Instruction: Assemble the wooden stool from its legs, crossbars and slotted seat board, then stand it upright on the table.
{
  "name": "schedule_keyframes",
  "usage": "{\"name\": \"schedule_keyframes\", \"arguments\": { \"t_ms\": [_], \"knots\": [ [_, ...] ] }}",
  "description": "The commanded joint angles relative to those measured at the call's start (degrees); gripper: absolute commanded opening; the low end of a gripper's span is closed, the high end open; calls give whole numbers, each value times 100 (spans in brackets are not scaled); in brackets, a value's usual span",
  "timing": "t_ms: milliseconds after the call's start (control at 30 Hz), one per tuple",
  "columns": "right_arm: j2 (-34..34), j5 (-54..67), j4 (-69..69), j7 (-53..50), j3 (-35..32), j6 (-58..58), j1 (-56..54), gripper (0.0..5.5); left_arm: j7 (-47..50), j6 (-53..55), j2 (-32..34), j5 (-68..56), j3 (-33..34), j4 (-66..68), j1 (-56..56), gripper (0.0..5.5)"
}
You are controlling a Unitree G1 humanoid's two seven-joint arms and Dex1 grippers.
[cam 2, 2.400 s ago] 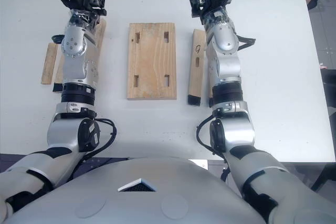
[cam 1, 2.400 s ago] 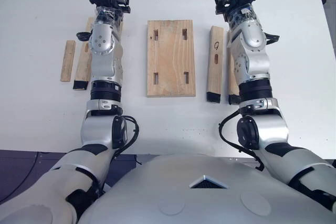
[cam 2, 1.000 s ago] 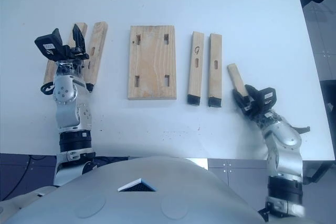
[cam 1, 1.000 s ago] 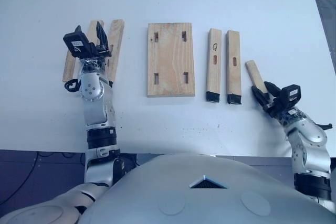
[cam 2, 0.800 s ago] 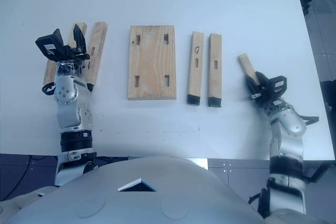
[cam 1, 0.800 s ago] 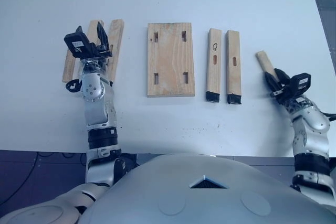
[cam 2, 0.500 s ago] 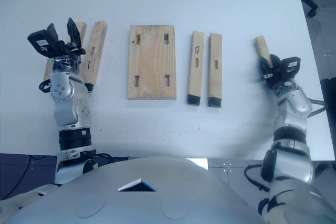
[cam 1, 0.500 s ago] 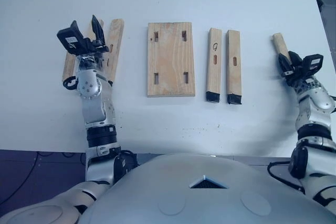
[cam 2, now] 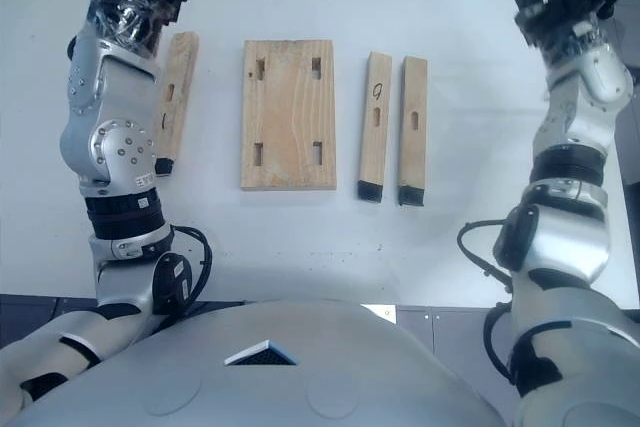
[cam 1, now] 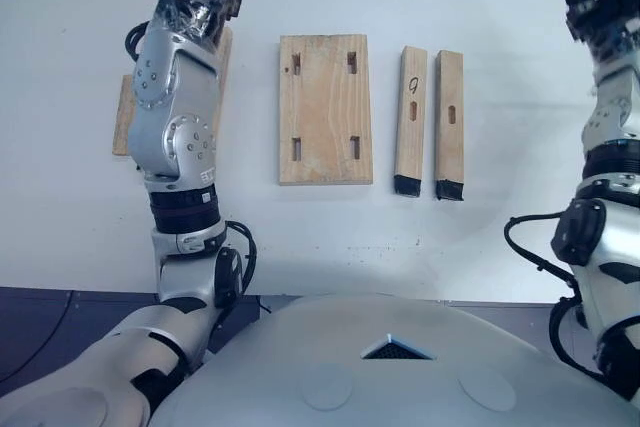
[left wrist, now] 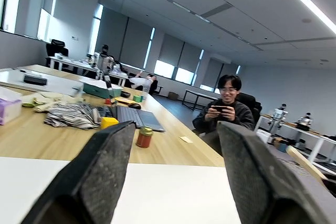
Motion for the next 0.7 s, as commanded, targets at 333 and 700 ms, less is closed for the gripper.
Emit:
{"name": "schedule_keyframes", "arguments": {
  "t_ms": [333, 700],
  "knots": [
    [1775, 341, -5300, -1490, 2302, 3204, 937, 130, -102, 2554, -202, -2479, 322, 288, -828, 285],
    [1555, 469, -4373, -964, 1516, 2229, 1229, 130, 302, 2928, -216, -2975, 650, 182, -630, 285]
  ]
}}
